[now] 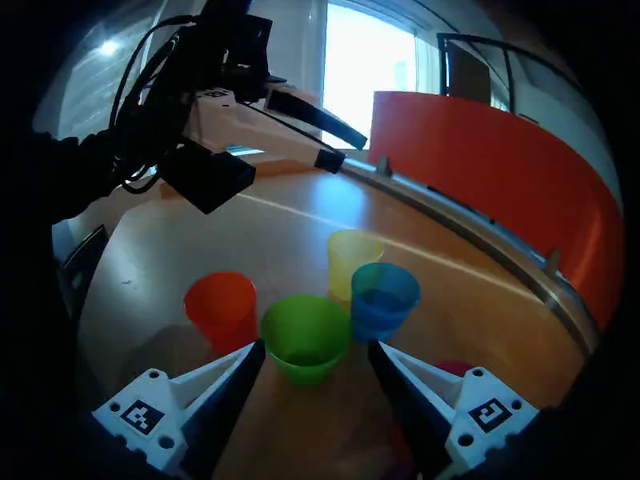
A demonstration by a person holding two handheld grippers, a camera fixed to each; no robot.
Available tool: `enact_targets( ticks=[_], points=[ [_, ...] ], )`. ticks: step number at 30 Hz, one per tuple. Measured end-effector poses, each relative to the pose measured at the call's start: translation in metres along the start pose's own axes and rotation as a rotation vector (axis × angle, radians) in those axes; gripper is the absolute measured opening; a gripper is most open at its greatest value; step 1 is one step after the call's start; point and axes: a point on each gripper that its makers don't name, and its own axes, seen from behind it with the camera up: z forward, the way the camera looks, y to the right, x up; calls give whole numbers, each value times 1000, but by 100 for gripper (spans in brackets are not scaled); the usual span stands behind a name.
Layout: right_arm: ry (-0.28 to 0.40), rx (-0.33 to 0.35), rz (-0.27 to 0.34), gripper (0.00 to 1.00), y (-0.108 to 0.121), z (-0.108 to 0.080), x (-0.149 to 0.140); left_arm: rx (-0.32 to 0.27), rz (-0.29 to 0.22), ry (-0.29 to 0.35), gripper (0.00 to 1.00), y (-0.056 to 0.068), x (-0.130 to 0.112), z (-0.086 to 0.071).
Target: Pour water
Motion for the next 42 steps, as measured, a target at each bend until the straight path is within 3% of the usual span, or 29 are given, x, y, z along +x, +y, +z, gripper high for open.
enact_targets(
  ticks=[20,42],
  points=[
    [-47,12,-3,99,-3,20,-6,2,3,-4,87,0,-2,-1],
    [-64,27,45,100,-8,41,-5,5,1,-4,87,-2,-8,-4]
  ],
)
